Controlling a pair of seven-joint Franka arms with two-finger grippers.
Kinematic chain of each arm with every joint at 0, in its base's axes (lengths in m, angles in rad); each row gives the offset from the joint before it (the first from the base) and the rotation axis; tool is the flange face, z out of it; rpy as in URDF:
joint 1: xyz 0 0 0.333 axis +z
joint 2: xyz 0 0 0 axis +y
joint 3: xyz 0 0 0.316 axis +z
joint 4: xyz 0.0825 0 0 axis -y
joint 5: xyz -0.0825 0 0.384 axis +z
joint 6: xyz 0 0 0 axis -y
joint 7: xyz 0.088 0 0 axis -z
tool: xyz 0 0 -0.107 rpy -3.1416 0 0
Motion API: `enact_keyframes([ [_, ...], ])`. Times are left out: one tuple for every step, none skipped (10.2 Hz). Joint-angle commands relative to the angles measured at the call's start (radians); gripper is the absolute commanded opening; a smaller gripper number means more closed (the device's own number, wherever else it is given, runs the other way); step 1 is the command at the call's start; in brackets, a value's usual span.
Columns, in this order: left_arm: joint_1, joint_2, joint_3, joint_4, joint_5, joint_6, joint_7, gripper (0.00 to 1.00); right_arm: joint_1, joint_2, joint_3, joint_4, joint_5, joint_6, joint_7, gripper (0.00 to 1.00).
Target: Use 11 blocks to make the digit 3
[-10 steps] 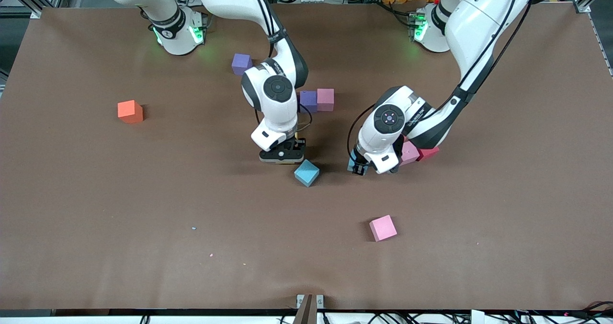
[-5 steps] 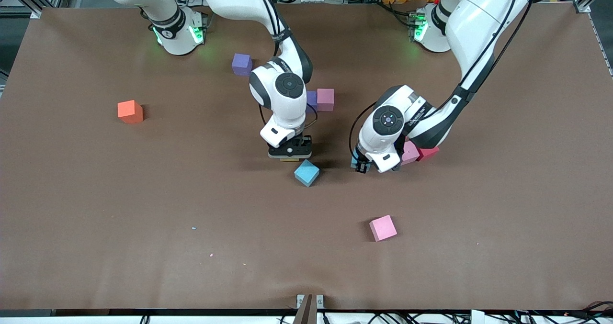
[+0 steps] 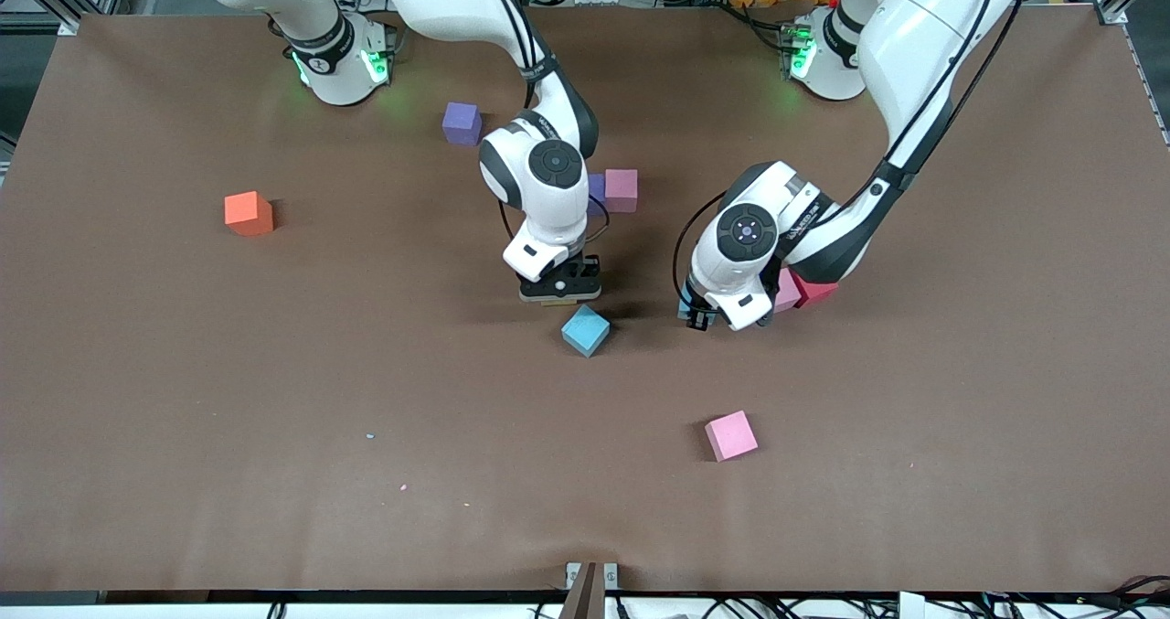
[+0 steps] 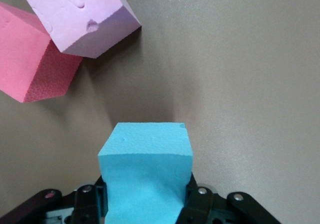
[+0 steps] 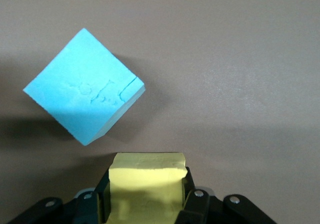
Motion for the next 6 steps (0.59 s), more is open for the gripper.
enact_keyframes([
  [-0.002, -0.015, -0.007, 0.024, -0.033, -0.038, -0.014, 0.02, -0.042, -0.011, 0.037, 0.000, -0.021, 0.005, -0.039, 0.00],
  [-0.008, -0.010, -0.007, 0.043, -0.033, -0.050, -0.011, 0.02, -0.042, -0.013, 0.037, -0.001, -0.021, 0.004, -0.039, 0.00],
  [-0.013, -0.009, -0.007, 0.047, -0.033, -0.055, -0.009, 0.03, -0.042, -0.013, 0.038, -0.007, -0.021, 0.003, -0.039, 0.00],
  [-0.015, -0.009, -0.007, 0.047, -0.033, -0.054, -0.008, 0.03, -0.042, -0.014, 0.040, -0.009, -0.021, 0.002, -0.039, 0.00],
  [-0.015, -0.009, -0.007, 0.047, -0.033, -0.055, -0.006, 0.03, -0.042, -0.016, 0.041, -0.015, -0.021, 0.002, -0.039, 0.00],
  [-0.015, -0.009, -0.007, 0.047, -0.032, -0.055, -0.006, 0.03, -0.042, -0.020, 0.043, -0.020, -0.021, 0.002, -0.039, 0.00],
])
